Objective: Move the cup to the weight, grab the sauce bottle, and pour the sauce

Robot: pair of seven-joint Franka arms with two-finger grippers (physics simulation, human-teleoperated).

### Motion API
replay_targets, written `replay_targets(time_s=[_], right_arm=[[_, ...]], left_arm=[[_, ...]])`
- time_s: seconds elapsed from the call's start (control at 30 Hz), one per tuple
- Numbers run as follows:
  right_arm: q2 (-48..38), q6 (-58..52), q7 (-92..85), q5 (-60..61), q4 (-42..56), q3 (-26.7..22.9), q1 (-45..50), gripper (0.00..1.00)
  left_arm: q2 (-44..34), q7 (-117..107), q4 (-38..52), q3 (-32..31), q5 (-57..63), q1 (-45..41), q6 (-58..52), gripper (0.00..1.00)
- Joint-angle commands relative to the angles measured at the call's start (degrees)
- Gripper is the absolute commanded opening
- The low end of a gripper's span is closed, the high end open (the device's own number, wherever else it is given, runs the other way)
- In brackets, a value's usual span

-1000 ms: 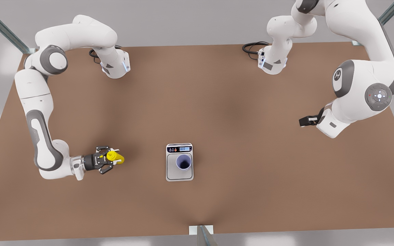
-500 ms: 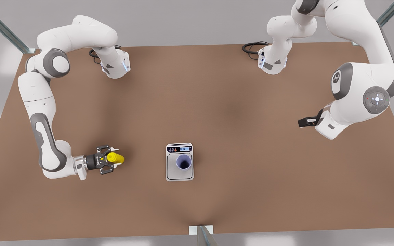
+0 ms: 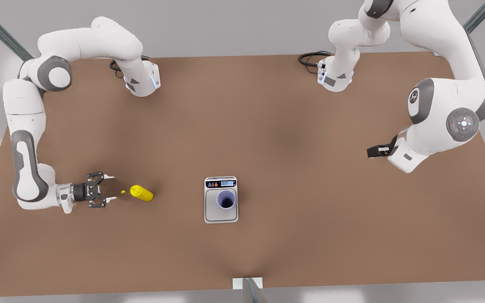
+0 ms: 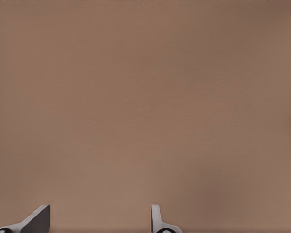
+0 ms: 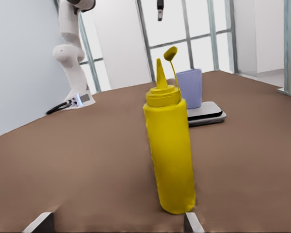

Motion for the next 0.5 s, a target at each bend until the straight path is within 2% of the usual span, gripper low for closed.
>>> replay_targets(time_s=[0.0,0.03,0.1,0.13,0.2,0.27,0.3,0.33,0.37,0.4,0.47], right_arm=[[-2.5,-3.5,4.6,-1.7,3.1,0.0,-1.3,1.0],[-7.4,-11.2,17.9,-5.5,10.7,0.6,-1.1,1.0],[-12.7,-15.0,39.2,-10.7,19.3,5.4,4.2,1.0],[-18.5,-14.9,48.9,-15.0,19.3,5.6,9.3,1.0],[-23.1,-12.0,61.4,-21.8,19.4,5.4,17.7,1.0],[-28.3,-6.4,78.0,-33.4,17.9,4.2,27.9,1.0],[-32.5,-0.9,91.6,-34.9,11.6,-2.1,33.0,1.0],[-37.6,4.3,106.4,-34.9,3.4,-4.5,33.5,1.0],[-43.4,5.0,123.8,-34.8,-4.2,-5.2,33.0,1.0],[-47.0,6.7,130.0,-34.6,-7.9,-5.3,32.6,1.0],[-46.4,5.6,129.7,-33.6,-4.6,-5.0,30.1,1.0]], left_arm=[[0.0,0.0,0.0,0.0,0.0,0.0,0.0,1.0],[0.0,0.0,0.0,0.0,0.1,0.0,0.0,1.0],[0.0,0.0,0.0,0.0,0.1,0.0,0.0,1.0],[0.0,0.0,0.0,0.0,0.1,0.0,0.0,1.0],[0.0,0.0,0.0,0.0,0.1,0.0,0.0,1.0],[0.0,0.0,0.0,0.0,0.1,0.0,0.0,1.0],[0.0,0.0,0.0,0.0,0.1,0.0,0.0,1.0],[0.0,0.0,0.0,0.0,0.1,0.0,0.0,1.0],[0.0,0.0,0.0,0.0,0.1,0.0,0.0,1.0],[0.0,0.0,0.0,0.0,0.1,0.0,0.1,1.0],[0.0,0.0,0.0,0.0,0.1,0.0,0.1,1.0]])
